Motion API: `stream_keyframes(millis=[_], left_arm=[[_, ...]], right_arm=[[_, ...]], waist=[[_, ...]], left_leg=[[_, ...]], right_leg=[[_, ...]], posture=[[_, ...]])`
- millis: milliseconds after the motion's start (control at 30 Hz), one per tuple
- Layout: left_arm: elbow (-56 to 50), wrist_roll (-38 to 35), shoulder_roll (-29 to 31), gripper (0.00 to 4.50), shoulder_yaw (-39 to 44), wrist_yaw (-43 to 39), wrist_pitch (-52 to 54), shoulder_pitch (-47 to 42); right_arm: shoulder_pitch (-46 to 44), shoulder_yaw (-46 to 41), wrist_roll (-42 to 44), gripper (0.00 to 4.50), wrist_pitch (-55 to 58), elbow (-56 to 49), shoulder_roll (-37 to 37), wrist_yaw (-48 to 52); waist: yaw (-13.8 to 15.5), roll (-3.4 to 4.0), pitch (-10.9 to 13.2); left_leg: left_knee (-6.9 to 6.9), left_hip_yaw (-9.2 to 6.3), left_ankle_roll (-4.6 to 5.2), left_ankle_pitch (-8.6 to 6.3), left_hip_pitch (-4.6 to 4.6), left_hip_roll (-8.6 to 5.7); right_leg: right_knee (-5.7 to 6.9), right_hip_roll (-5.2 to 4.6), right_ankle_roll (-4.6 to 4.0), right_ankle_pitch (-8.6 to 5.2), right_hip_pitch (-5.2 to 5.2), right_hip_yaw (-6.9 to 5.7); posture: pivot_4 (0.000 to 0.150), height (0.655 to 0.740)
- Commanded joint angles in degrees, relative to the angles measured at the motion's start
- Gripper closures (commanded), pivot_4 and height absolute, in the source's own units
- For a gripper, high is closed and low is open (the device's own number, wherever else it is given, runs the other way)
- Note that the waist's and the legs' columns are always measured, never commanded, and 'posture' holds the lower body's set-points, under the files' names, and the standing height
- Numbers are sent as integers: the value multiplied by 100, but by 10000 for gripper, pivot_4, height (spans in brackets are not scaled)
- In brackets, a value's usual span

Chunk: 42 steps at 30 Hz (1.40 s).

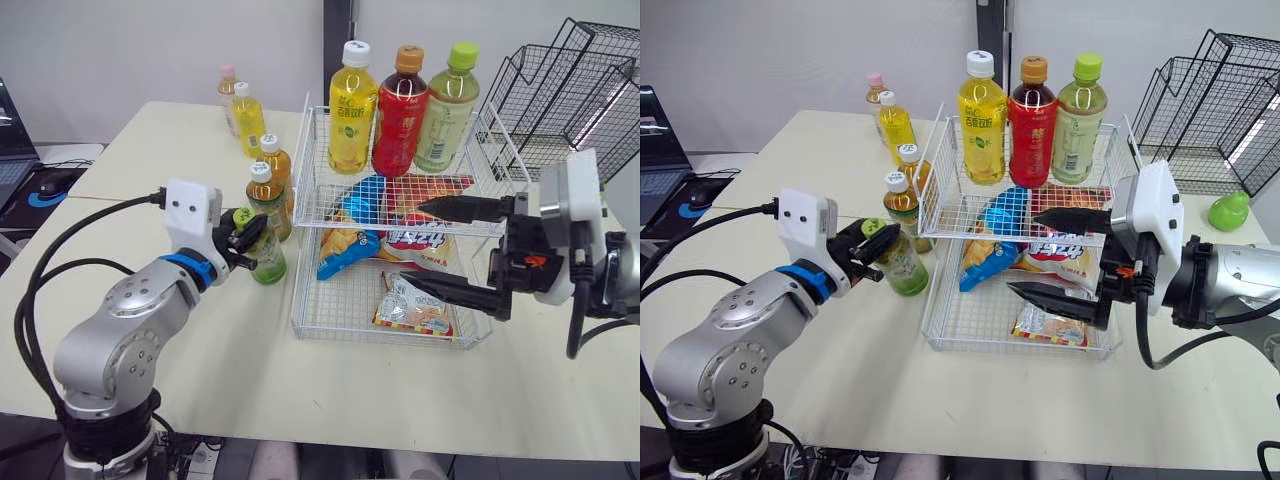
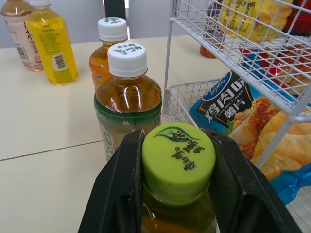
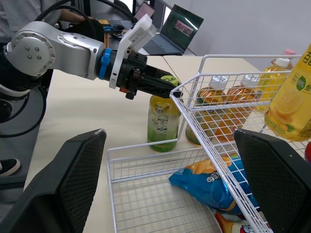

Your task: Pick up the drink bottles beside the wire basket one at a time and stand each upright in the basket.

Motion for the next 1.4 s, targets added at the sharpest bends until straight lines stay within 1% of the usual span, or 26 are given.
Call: stream_keyframes(millis=[33,133,200,267,367,500,567,633,700,767,867,1033,1100,1167,1267,1400], left_arm=[[82,-334,631,31287,441,-789,-216,-394],[591,-740,1381,31287,606,-1490,-26,-1027],[966,-1017,1766,31287,676,-1868,130,-1465],[1626,-1347,2193,31287,572,-2249,466,-2399],[2778,-1620,2415,31287,288,-2593,921,-4025],[4146,-1348,2542,31287,-489,-3353,1135,-5977],[4731,-1208,2380,31287,-841,-3671,1193,-6765],[5198,-1129,2089,31287,-1102,-3952,1237,-7385],[5555,-1118,1729,31287,-1269,-4241,1287,-7878],[5772,-1101,1222,31287,-1426,-4428,1257,-8186],[5860,-802,543,31287,-1729,-4588,865,-8221],[6124,-80,-449,31287,-2204,-4773,-264,-8097],[6281,265,-833,31287,-2389,-4752,-779,-8013],[6531,468,-1231,31287,-2465,-4702,-1053,-7958],[6854,691,-1595,31287,-2446,-4716,-1270,-7940],[7267,967,-1903,31287,-2430,-4714,-1533,-7938]], right_arm=[[6,-486,-23,0,-114,96,-190,38],[121,-915,-35,0,-60,318,-408,159],[272,-1159,-6,0,-16,378,-520,258],[599,-1453,-83,0,10,375,-613,403],[1023,-1742,-236,0,-8,321,-693,583],[1362,-2084,-302,0,-11,283,-709,644],[1462,-2214,-338,0,-18,285,-707,626],[1549,-2324,-371,0,-9,273,-700,623],[1627,-2434,-381,0,8,268,-693,602],[1703,-2541,-421,0,32,268,-690,581],[1792,-2660,-481,0,58,286,-683,527],[2107,-3087,-505,0,223,240,-688,514],[2261,-3324,-526,0,301,228,-698,528],[2375,-3511,-528,0,362,187,-685,492],[2459,-3635,-471,0,404,106,-657,401],[2514,-3685,-386,0,441,-10,-618,241]], waist=[[4,0,2],[23,-5,5],[46,-12,9],[61,-17,12],[109,-33,21],[119,-33,21],[115,-29,23],[112,-28,22],[109,-28,23],[118,-29,23],[131,-28,23],[103,-19,28],[57,-11,31],[32,-8,32],[-18,-6,33],[-32,0,32]], left_leg=[[-1,1,0,0,-2,0],[-2,0,0,0,-5,0],[-1,-1,0,0,-9,-2],[-7,4,1,-1,-10,-3],[-5,-8,0,0,-21,-2],[-6,1,1,-2,-22,-7],[-12,4,1,-2,-20,-7],[-14,1,1,-2,-20,-5],[-12,-3,1,-1,-20,-4],[-9,-3,1,-1,-22,-5],[-7,-1,1,-1,-26,-10],[-8,1,1,-1,-26,-10],[-11,3,1,-1,-26,-9],[-13,4,1,-1,-27,-10],[-12,6,1,-1,-27,-13],[-13,6,1,-1,-27,-13]], right_leg=[[0,1,0,0,-3,0],[-6,0,0,0,-5,-3],[-9,-1,0,0,-5,-7],[-21,-3,0,0,-4,-3],[-22,3,2,-1,-10,-18],[-26,0,7,-3,-9,-10],[-29,2,7,-3,-11,-8],[-26,3,10,-6,-12,-11],[-20,5,17,-11,-11,-14],[-20,4,18,-11,-11,-13],[-24,-1,17,-11,-9,-10],[-21,1,5,-4,-13,-6],[-21,3,2,-3,-15,-4],[-21,2,2,-3,-16,-1],[-22,2,4,-4,-17,1],[-20,4,7,-5,-19,4]], posture=[[1500,7400],[1500,7400],[1500,7400],[1500,7400],[1500,7400],[1500,7400],[1500,7400],[1500,7400],[1500,7400],[1500,7400],[1500,7400],[1500,7400],[1500,7400],[1500,7400],[1500,7400],[1500,7400]])
